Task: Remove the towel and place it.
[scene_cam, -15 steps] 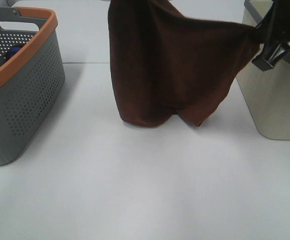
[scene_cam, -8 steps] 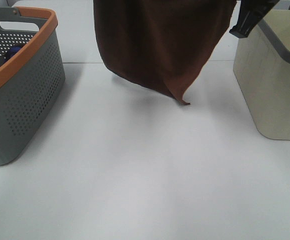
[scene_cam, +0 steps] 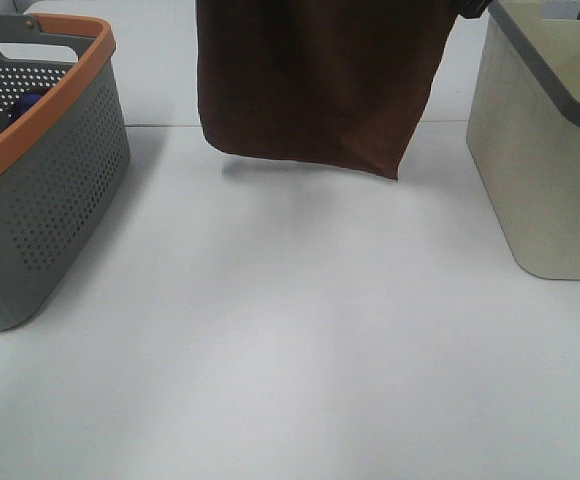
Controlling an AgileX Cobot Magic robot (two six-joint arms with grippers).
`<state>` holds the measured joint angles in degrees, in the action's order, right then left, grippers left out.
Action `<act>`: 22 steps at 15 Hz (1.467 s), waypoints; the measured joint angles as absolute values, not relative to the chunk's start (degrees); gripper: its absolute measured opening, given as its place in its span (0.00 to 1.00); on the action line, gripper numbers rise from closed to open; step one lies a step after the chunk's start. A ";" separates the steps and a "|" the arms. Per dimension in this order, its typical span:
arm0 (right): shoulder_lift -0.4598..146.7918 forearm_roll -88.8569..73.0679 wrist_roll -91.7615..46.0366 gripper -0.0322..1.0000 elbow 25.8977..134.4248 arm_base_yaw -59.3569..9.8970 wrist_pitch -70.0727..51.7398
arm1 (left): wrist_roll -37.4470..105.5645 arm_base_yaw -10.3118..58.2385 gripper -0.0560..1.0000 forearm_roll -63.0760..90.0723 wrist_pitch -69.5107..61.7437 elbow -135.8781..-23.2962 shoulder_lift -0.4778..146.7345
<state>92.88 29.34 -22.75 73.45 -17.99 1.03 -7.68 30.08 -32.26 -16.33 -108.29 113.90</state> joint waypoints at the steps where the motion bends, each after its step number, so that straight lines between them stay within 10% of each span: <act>1: 93.56 29.34 -22.75 0.05 73.74 -17.93 2.18 | -8.25 29.34 0.06 -32.31 -13.98 -108.29 114.76; 11: 107.66 28.30 -21.08 0.05 85.20 -13.35 9.85 | -8.82 23.15 0.06 -32.49 3.55 -108.29 123.87; 22: 108.92 0.00 -19.19 0.05 85.20 -23.43 -42.00 | 12.09 29.74 0.06 -6.53 -53.40 -108.29 124.90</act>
